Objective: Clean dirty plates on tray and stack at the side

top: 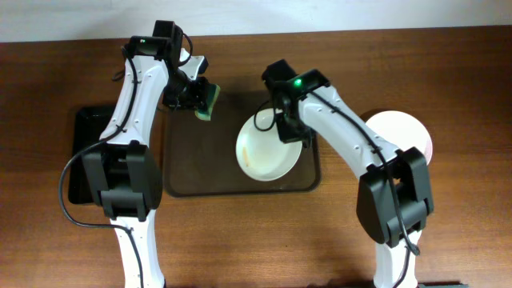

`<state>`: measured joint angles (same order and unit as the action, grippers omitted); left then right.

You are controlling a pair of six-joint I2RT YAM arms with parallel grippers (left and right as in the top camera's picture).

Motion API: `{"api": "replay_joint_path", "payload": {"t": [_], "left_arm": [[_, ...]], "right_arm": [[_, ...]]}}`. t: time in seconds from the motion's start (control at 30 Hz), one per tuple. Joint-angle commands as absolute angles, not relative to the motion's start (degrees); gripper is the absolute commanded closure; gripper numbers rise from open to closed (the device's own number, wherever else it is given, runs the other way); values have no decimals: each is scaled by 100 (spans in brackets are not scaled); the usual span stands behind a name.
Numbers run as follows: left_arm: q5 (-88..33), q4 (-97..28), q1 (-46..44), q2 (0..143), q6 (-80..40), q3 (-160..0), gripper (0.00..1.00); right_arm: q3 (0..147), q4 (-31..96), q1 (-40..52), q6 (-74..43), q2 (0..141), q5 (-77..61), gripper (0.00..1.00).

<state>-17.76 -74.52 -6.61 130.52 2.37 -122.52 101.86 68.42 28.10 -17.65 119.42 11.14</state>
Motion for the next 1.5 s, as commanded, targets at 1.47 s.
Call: {"api": "replay_joint_path", "payload": {"t": [1.47], "left_arm": [[-1367,-7000,-543,13052,353,-12283,99]], "right_arm": [[10436,7266,4292,-4088,11695,4366,96]]}}
